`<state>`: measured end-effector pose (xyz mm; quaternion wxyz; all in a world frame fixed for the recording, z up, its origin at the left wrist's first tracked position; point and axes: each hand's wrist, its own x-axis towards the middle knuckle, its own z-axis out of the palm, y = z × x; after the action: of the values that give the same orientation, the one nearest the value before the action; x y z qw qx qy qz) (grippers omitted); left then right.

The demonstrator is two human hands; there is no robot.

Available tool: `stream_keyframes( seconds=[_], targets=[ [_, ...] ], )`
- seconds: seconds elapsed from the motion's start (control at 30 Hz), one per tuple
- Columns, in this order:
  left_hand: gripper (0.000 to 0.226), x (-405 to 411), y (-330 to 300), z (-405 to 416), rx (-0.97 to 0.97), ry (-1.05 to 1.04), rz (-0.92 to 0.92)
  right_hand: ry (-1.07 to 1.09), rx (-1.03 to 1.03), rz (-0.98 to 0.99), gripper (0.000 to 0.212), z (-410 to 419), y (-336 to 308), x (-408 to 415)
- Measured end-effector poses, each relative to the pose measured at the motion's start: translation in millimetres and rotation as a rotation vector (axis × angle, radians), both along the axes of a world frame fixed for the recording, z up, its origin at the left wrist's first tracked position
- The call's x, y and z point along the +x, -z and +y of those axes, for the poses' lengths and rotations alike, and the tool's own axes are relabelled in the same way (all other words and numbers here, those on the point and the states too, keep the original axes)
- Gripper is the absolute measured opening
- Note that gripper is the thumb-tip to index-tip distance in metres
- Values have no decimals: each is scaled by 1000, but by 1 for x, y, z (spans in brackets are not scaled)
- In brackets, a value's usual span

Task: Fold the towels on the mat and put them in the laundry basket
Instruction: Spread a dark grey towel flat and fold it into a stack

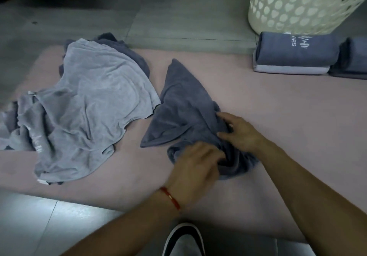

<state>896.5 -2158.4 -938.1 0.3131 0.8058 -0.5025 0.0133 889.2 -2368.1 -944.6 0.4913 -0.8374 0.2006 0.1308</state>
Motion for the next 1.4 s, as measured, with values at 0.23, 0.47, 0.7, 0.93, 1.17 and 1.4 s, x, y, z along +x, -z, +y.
stream_keyframes(
  seconds=[0.23,0.47,0.7,0.93,1.17,1.4],
  targets=[
    [64,106,34,20,574,-577,227,89,-225,-38,36,-12,8,-33],
    [49,28,20,-26,68,-63,161,252,-438,-14,23,-44,-9,-53],
    [32,-11,18,-18,74,292,78,-96,-196,11,45,-2,-11,5],
    [34,43,5,7,-96,-350,531,-3,38,-94,24,-46,-18,-11],
    [84,94,12,-38,322,-223,292,120,-113,-19,27,-107,-36,-66],
    [90,101,40,-93,400,343,294,378,-301,147,58,-93,-34,-115]
  ],
)
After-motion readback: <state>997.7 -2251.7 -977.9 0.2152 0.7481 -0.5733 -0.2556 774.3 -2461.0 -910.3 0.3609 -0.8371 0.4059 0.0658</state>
